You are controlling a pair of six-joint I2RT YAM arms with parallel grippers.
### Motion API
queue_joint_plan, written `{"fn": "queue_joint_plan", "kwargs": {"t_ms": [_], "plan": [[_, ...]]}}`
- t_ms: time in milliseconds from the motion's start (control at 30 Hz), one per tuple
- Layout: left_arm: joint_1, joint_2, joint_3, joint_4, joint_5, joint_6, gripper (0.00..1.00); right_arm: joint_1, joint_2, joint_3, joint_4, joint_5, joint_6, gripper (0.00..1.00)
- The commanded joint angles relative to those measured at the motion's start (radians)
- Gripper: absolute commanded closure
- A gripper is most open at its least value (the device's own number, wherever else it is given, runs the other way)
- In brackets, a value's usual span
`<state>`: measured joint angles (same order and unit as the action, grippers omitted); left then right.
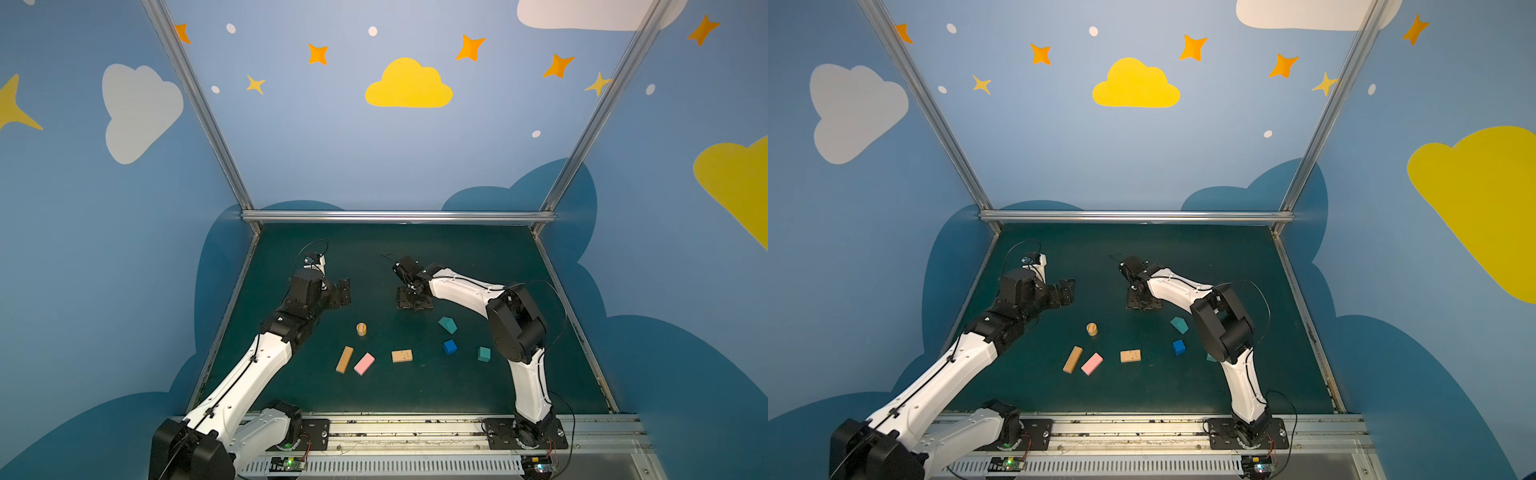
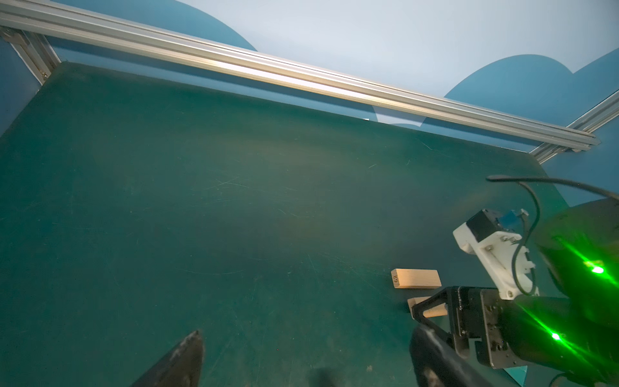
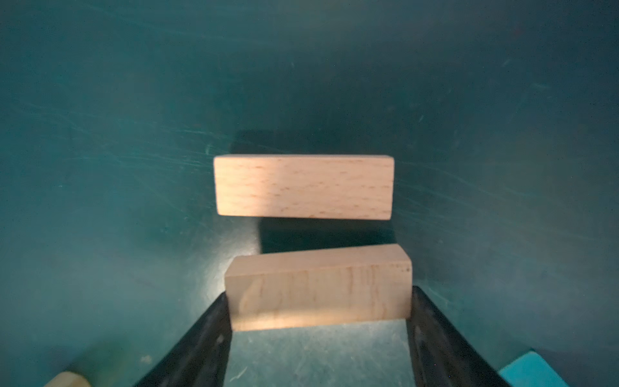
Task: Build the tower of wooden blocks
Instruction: 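Carry the wood bar with the right gripper over the farther wood bar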
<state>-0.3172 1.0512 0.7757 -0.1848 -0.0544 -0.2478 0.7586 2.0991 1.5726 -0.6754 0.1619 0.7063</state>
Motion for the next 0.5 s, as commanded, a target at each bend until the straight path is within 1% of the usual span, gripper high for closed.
{"fn": "queue_joint_plan", "kwargs": {"t_ms": [0, 467], "plan": [[-0.004, 0.003, -0.003, -0.012, -0.007, 0.008, 0.05, 0.011, 0.022, 0.043, -0.043, 0.035, 0.028, 0.33], [-0.002, 0.005, -0.007, -0.013, -0.013, 0.009, 0.04, 0.019, 0.080, 0.081, -0.070, 0.064, 0.056, 0.31]]}}
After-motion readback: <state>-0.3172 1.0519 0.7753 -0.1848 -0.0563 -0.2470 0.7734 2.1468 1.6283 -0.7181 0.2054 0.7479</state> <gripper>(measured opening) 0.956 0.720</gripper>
